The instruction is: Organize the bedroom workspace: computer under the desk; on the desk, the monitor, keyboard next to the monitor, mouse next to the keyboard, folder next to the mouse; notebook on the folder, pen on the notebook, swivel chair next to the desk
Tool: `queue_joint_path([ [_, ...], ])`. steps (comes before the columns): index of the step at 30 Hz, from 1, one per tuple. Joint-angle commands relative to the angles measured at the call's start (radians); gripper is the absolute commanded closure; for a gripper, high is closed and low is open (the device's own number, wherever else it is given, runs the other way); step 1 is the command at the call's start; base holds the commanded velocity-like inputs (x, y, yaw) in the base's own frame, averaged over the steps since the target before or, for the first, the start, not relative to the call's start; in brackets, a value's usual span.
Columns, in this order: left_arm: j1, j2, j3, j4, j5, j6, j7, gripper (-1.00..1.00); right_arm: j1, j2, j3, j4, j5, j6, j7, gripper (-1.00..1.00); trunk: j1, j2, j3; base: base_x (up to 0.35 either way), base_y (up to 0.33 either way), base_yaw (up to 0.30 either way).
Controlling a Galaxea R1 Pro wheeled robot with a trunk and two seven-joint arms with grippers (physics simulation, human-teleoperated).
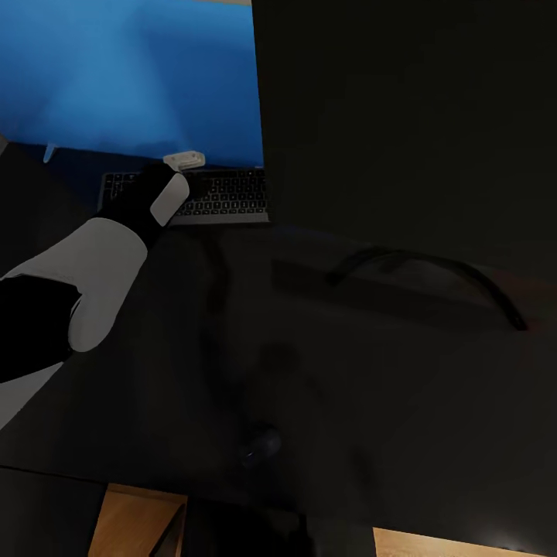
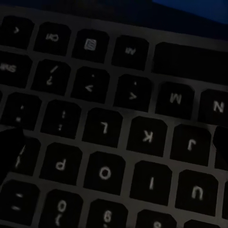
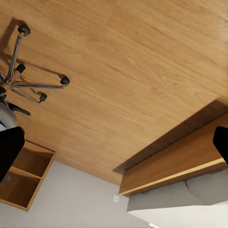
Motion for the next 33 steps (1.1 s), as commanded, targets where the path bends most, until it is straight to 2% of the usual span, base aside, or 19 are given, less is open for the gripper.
queue_joint_path([
  [1,0.002,-0.001,-0.008,0.019,0.019,0.001,0.006,-1.0,0.001,-0.001,0.005,-0.001,-0.01,-0.002,0.002,-1.0,0.001,-0.001,-0.001,0.0,0.0,0.0],
  [11,0.005,-0.009,-0.011,0.019,0.009,0.001,0.011,-1.0,0.001,-0.001,0.004,-0.001,-0.009,-0.002,0.002,-1.0,0.001,-0.001,-0.001,-0.013,0.0,0.0],
  [18,0.006,-0.008,-0.01,0.019,0.013,0.002,0.009,-1.0,0.001,-0.001,0.004,-0.001,-0.009,-0.002,0.002,-1.0,0.001,-0.001,-0.001,-0.175,0.0,0.0],
  [33,0.006,-0.008,-0.009,0.019,0.018,0.001,0.004,-1.0,0.001,-0.002,0.004,0.0,-0.01,-0.002,0.002,-1.0,0.001,-0.001,-0.001,-0.061,0.0,0.0],
])
